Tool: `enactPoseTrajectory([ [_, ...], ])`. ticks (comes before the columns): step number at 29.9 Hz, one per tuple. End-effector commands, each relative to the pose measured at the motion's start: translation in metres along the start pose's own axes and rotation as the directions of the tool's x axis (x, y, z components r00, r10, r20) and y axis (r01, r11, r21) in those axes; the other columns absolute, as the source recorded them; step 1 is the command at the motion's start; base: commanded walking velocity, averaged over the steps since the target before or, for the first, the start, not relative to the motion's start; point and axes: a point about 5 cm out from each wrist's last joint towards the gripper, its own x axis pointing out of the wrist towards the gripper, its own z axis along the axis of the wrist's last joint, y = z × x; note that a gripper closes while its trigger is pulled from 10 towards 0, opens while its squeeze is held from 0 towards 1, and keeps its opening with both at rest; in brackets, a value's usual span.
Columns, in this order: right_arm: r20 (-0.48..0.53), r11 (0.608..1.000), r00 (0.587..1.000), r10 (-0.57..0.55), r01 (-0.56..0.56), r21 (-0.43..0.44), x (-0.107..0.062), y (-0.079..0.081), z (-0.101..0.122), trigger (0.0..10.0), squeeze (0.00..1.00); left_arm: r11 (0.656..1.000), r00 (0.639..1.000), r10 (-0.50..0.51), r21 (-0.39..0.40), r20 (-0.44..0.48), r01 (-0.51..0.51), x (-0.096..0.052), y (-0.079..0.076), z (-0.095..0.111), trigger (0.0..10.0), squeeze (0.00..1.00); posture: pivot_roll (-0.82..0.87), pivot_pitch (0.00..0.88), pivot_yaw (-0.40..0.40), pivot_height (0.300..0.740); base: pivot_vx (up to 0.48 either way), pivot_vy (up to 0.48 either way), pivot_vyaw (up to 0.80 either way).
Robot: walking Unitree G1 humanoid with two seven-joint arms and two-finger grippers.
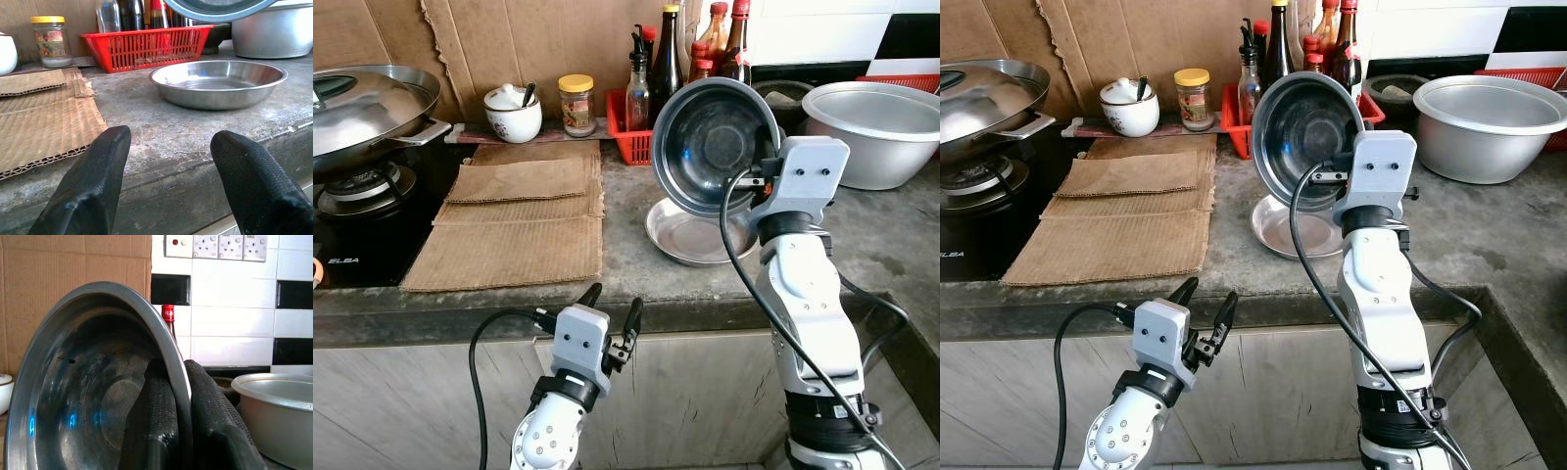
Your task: Kitchen organization
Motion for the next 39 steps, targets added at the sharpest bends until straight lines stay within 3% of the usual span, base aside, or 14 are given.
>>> enactPoseTrajectory([
  [1, 0.02, 1.0, 1.0, 0.0, 0.0, -0.006, 0.0, 0.001, 0.002, 0.0, 0.0, 1.0, 1.0, -0.006, -0.002, 0.014, 0.006, 0.001, -0.001, 0.004, 10.0, 0.0, 0.02, 0.047, -0.005, 0.74, -0.262, 0.0, 0.0],
  [26, -0.052, 1.0, 0.999, 0.011, -0.012, -0.023, -0.015, -0.001, -0.016, 0.0, 0.0, 1.0, 1.0, -0.017, -0.002, 0.002, 0.017, -0.001, 0.0, 0.001, 10.0, 0.0, 0.01, 0.031, -0.005, 0.74, -0.312, 0.0, 0.0],
  [27, -0.062, 1.0, 0.998, 0.017, -0.019, -0.025, -0.017, -0.001, -0.018, 2.5, 0.0, 1.0, 1.0, -0.016, -0.002, 0.001, 0.016, -0.001, 0.0, 0.001, 10.0, 0.0, 0.01, 0.031, -0.005, 0.74, -0.319, 0.0, 0.0],
  [28, -0.074, 0.999, 0.997, 0.024, -0.026, -0.026, -0.019, 0.0, -0.02, 7.9, 0.0, 1.0, 1.0, -0.015, -0.001, 0.0, 0.015, -0.001, 0.0, 0.0, 10.0, 0.0, 0.01, 0.036, -0.005, 0.74, -0.315, 0.0, 0.0],
  [29, -0.074, 0.999, 0.997, 0.024, -0.026, -0.026, -0.019, 0.0, -0.02, 7.9, 0.0, 1.0, 1.0, -0.015, -0.001, 0.0, 0.015, -0.001, 0.0, 0.0, 10.0, 0.0, 0.01, 0.036, -0.005, 0.74, -0.315, 0.0, 0.0],
  [30, -0.082, 0.999, 0.996, 0.033, -0.035, -0.015, -0.022, 0.001, -0.022, 10.0, 0.0, 1.0, 1.0, -0.015, -0.001, -0.001, 0.015, -0.001, 0.0, 0.0, 10.0, 0.0, 0.01, 0.035, -0.006, 0.74, -0.307, 0.0, 0.0],
  [39, -0.141, 0.997, 0.987, 0.072, -0.073, 0.002, -0.04, 0.005, -0.036, 10.0, 0.0, 1.0, 1.0, -0.011, -0.001, -0.007, 0.011, -0.003, -0.001, -0.001, 10.0, 0.0, 0.01, 0.036, -0.006, 0.74, -0.307, 0.0, 0.0],
])
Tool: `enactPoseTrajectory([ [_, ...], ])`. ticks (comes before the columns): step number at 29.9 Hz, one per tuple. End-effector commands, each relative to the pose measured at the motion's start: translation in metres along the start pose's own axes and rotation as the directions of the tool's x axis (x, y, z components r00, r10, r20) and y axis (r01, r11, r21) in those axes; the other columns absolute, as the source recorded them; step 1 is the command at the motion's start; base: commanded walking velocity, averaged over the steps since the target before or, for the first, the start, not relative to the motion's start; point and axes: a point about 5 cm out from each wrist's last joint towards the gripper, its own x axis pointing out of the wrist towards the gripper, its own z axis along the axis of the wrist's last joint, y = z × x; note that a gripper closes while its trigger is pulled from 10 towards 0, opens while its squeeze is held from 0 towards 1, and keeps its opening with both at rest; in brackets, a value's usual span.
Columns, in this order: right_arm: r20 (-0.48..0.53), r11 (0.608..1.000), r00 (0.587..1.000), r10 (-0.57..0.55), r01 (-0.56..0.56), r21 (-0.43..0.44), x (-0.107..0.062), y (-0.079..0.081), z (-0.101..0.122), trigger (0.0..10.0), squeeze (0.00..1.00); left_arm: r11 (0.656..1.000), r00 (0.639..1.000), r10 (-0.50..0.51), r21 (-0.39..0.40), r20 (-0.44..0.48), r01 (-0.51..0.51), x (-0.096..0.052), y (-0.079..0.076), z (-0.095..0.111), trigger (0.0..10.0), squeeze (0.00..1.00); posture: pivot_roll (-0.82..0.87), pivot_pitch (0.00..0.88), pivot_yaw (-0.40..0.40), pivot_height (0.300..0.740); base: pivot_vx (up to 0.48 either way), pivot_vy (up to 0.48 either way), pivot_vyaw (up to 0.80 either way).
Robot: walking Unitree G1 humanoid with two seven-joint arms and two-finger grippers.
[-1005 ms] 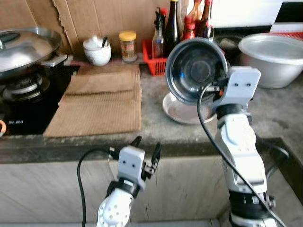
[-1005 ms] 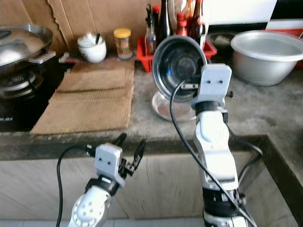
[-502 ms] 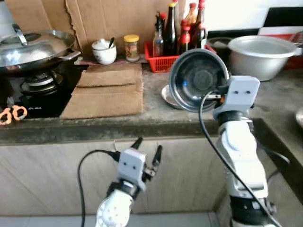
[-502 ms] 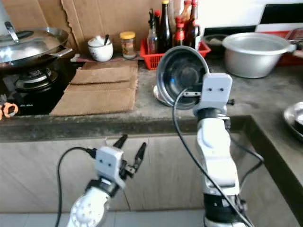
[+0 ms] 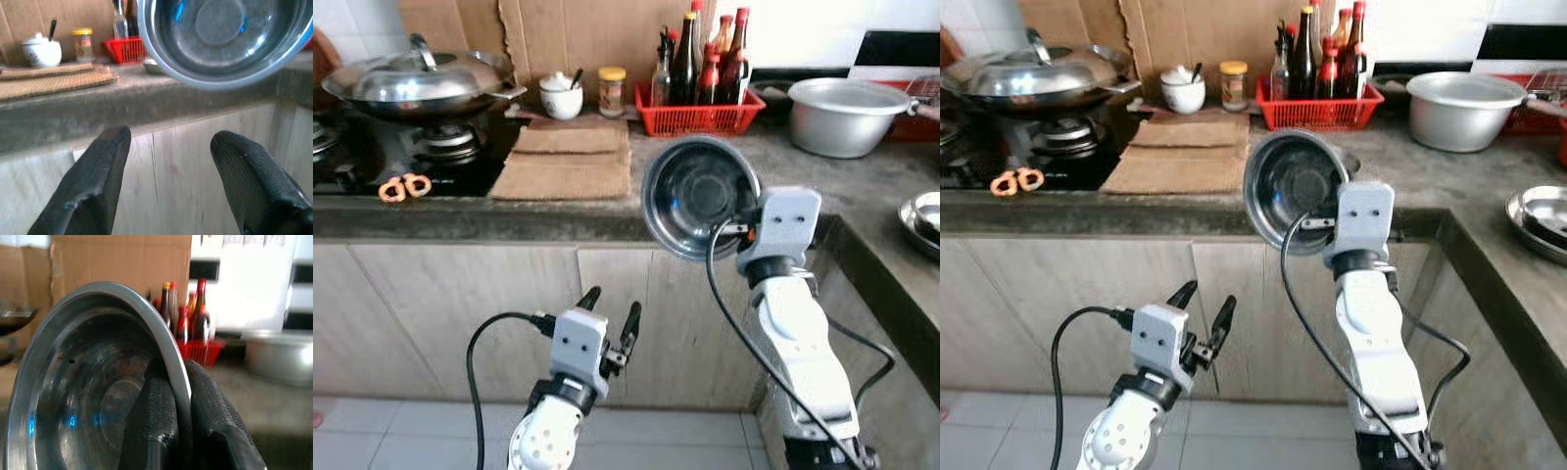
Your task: Kitchen organization
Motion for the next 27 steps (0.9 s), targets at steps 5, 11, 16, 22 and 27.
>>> enactPoseTrajectory([
  [5, 0.0, 1.0, 1.0, 0.007, -0.007, 0.008, -0.008, -0.001, -0.002, 10.0, 0.0, 1.0, 1.0, 0.007, -0.006, 0.004, -0.007, 0.0, -0.001, 0.001, 10.0, 0.0, 0.01, 0.036, -0.005, 0.74, -0.167, 0.0, 0.0],
  [11, -0.023, 1.0, 0.999, 0.026, -0.026, 0.016, -0.017, 0.002, -0.006, 10.0, 0.0, 1.0, 1.0, 0.012, -0.015, -0.008, -0.013, -0.001, 0.0, -0.001, 10.0, 0.0, 0.01, 0.035, -0.001, 0.74, 0.0, 0.0, 0.0],
  [16, -0.057, 0.999, 0.998, 0.025, -0.024, 0.02, -0.023, 0.002, -0.012, 10.0, 0.0, 1.0, 1.0, 0.014, -0.021, -0.014, -0.014, -0.001, 0.0, -0.002, 10.0, 0.0, 0.01, 0.036, -0.004, 0.74, 0.0, 0.0, -0.37],
  [22, -0.079, 1.0, 0.997, 0.016, -0.014, 0.028, -0.027, 0.002, -0.015, 10.0, 0.0, 1.0, 1.0, 0.014, -0.025, -0.022, -0.015, -0.003, 0.0, -0.004, 10.0, 0.0, 0.01, 0.039, -0.002, 0.74, 0.0, 0.181, -0.79],
  [27, -0.083, 1.0, 0.996, 0.015, -0.013, 0.028, -0.028, 0.003, -0.016, 10.0, 0.0, 0.999, 1.0, 0.015, -0.029, -0.023, -0.016, -0.004, 0.0, -0.004, 10.0, 0.0, 0.01, 0.045, -0.003, 0.74, 0.0, 0.325, -0.8],
])
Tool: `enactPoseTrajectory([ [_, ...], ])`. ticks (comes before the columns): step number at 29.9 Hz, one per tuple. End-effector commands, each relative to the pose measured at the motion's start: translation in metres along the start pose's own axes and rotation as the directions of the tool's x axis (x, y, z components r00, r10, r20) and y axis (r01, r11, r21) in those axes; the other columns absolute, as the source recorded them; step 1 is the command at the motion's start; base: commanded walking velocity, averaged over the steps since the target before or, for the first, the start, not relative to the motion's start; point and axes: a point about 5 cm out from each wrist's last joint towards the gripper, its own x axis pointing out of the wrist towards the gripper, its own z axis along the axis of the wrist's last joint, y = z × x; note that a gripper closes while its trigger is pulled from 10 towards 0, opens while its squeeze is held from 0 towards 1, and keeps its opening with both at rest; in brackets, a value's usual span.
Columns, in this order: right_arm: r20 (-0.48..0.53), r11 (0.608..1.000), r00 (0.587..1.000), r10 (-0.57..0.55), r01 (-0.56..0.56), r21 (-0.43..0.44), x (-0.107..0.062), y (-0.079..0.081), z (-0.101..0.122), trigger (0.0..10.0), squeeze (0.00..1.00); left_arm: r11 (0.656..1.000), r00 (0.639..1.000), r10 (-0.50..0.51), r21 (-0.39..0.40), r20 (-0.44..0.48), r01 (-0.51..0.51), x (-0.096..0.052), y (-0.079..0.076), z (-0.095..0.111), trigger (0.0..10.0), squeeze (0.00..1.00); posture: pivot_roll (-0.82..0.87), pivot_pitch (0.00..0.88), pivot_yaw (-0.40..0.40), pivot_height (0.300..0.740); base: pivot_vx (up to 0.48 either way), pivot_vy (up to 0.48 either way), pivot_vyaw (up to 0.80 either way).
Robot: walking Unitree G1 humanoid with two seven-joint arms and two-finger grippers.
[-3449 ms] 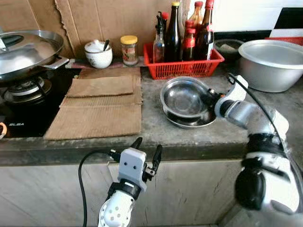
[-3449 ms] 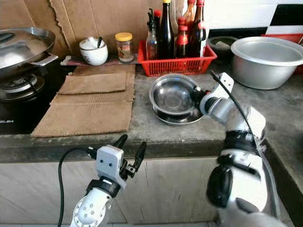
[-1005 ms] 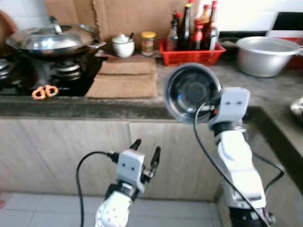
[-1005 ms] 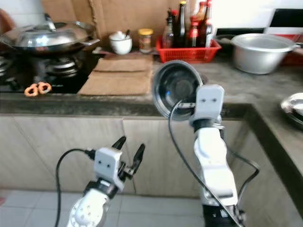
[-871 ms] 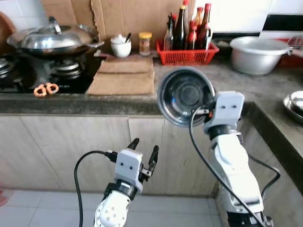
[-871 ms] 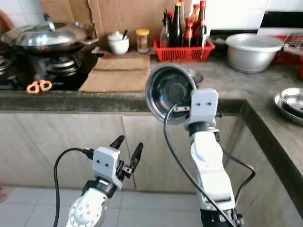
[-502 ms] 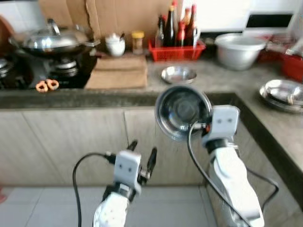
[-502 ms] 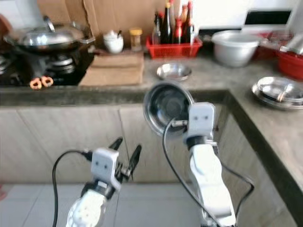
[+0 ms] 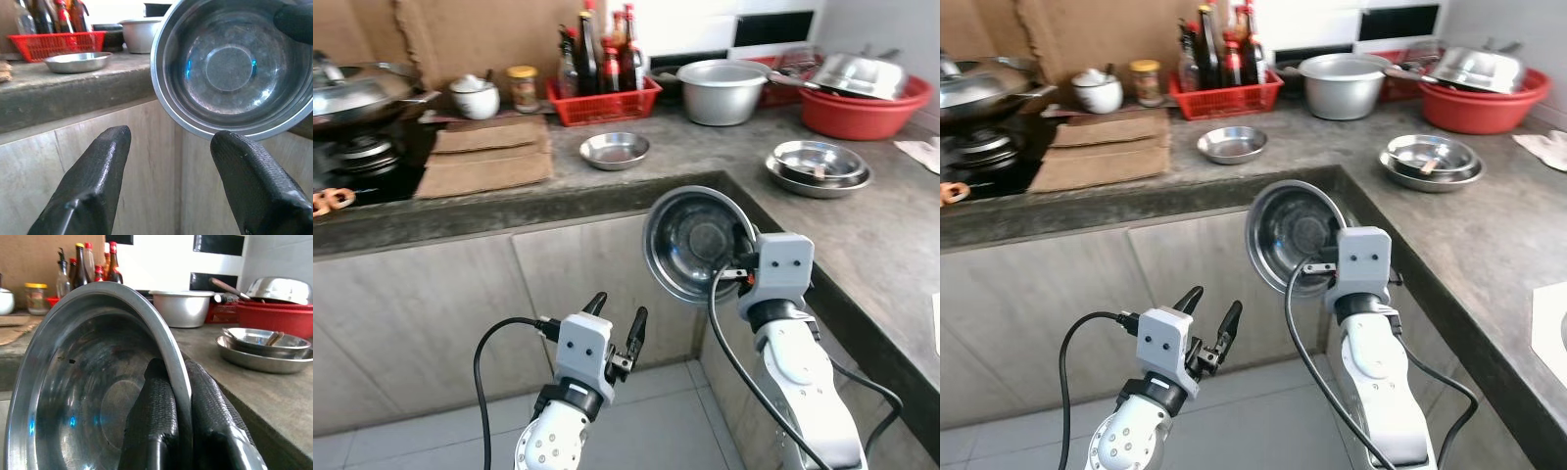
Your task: Kitchen organization
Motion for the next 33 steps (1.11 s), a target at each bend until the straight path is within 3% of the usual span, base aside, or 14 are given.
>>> enactPoseTrajectory([
  [1, 0.023, 1.0, 1.0, 0.012, -0.013, 0.01, -0.0006, 0.0046, 0.0072, 10.0, 0.0, 1.0, 1.0, 0.011, 0.009, -0.012, -0.011, -0.0016, 0.0036, -0.0014, 10.0, 0.0, 0.01, 0.048, -0.003, 0.74, 0.0, 0.326, -0.79],
  [33, 0.015, 1.0, 1.0, -0.014, 0.014, 0.012, -0.0016, 0.0034, 0.0068, 10.0, 0.0, 1.0, 1.0, 0.001, 0.011, -0.016, 0.0, -0.0008, 0.0047, -0.002, 10.0, 0.0, 0.0, 0.053, 0.007, 0.74, 0.0, 0.342, -0.79],
])
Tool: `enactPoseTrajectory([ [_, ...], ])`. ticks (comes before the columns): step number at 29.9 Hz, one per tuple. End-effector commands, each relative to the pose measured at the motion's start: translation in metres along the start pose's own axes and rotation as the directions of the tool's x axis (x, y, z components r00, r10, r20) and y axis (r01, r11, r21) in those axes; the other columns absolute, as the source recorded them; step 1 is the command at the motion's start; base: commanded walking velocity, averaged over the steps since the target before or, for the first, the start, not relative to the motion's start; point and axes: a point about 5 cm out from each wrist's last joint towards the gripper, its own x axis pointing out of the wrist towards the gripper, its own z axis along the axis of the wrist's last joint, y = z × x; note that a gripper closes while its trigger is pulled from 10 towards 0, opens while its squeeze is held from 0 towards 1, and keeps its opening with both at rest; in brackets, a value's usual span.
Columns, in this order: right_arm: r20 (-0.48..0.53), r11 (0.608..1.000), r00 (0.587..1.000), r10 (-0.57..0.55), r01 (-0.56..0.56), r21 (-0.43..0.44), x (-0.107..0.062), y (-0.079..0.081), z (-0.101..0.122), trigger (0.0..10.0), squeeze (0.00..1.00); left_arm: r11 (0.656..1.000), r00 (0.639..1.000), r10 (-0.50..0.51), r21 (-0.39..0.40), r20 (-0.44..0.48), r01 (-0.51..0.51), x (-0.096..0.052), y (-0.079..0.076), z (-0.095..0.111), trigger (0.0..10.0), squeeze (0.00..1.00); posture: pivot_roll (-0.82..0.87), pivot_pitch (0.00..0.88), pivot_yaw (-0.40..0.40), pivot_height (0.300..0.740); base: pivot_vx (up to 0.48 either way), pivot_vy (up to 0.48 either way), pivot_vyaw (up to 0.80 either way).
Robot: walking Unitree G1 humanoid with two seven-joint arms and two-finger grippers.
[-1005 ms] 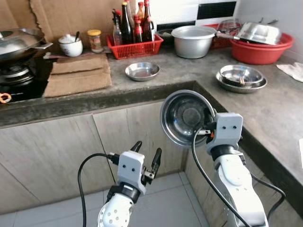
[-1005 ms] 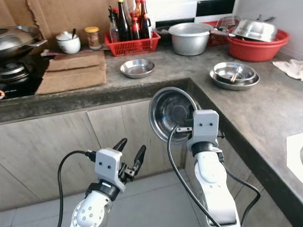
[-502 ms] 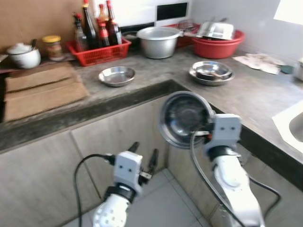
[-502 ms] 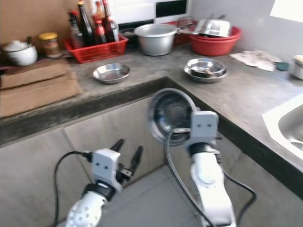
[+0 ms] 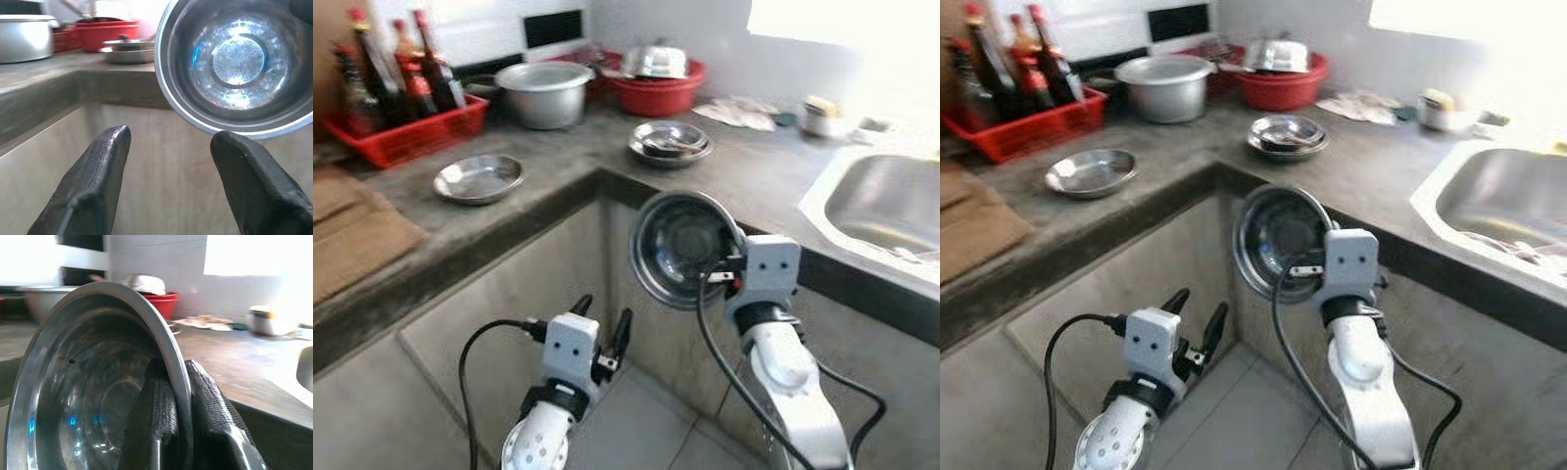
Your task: Kitchen organization
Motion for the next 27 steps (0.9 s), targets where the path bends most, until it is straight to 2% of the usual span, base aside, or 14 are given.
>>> enactPoseTrajectory([
  [1, 0.012, 1.0, 1.0, -0.029, 0.029, -0.009, -0.001, -0.0063, 0.0031, 10.0, 0.0, 1.0, 1.0, -0.025, -0.012, 0.004, 0.025, 0.0009, -0.0063, 0.0011, 10.0, 0.0, 0.01, 0.051, 0.006, 0.74, 0.0, 0.36, -0.79],
  [8, 0.01, 0.999, 0.999, -0.031, 0.031, -0.008, -0.0027, -0.0057, 0.0027, 10.0, 0.0, 0.999, 0.999, -0.035, -0.001, -0.004, 0.035, 0.0009, -0.0075, -0.0002, 10.0, 0.0, 0.0, 0.041, 0.007, 0.74, 0.0, 0.341, -0.79],
  [16, 0.012, 0.999, 1.0, -0.028, 0.028, -0.018, -0.0032, -0.0065, 0.0023, 10.0, 0.0, 0.999, 0.999, -0.047, 0.02, -0.023, 0.047, 0.0011, -0.0092, -0.0041, 10.0, 0.0, 0.0, 0.031, 0.009, 0.74, 0.0, 0.0, -0.79],
  [27, 0.015, 0.999, 1.0, -0.025, 0.026, -0.02, -0.0034, -0.0067, 0.0019, 10.0, 0.0, 0.997, 0.997, -0.067, 0.039, -0.025, 0.068, 0.0006, -0.011, -0.0049, 10.0, 0.0, 0.0, 0.02, 0.014, 0.74, 0.284, -0.382, -0.23],
])
